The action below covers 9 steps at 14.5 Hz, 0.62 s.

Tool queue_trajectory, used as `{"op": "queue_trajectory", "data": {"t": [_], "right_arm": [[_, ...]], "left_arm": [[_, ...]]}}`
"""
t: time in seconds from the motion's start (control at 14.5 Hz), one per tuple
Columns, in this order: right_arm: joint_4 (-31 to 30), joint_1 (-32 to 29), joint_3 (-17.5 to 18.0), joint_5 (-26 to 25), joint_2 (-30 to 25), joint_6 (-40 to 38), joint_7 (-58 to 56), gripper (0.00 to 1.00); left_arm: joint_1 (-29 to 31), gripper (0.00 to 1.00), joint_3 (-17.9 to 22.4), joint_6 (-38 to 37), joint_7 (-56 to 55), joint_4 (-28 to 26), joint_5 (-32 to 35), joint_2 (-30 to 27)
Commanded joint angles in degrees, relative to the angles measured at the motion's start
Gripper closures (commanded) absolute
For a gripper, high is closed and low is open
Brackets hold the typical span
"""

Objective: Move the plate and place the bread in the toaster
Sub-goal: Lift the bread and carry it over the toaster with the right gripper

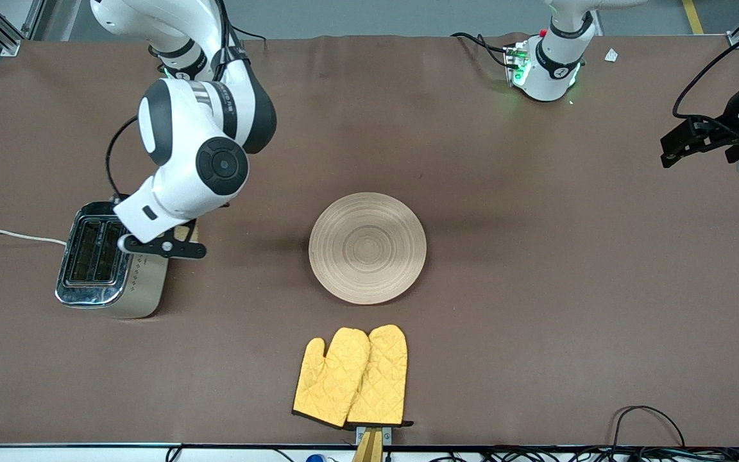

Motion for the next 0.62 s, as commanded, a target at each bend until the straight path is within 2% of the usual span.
{"op": "queue_trajectory", "data": {"t": [0.0, 0.28, 0.55], "right_arm": [[-0.1, -2.2, -0.2, -6.3, 1.5, 1.1, 0.4, 0.99], [-0.9, -7.3, -0.2, -11.2, 3.2, 6.4, 0.5, 0.99], [-5.2, -10.5, -0.3, -14.1, 3.9, 14.4, 1.5, 0.99]], "left_arm": [[-0.1, 0.0, -0.1, -0.5, 0.4, 0.1, 1.0, -0.3], [-0.1, 0.0, -0.1, -0.5, 0.4, 0.1, 1.0, -0.3], [0.0, 0.0, -0.1, -0.5, 0.5, 0.1, 0.8, -0.3]]}}
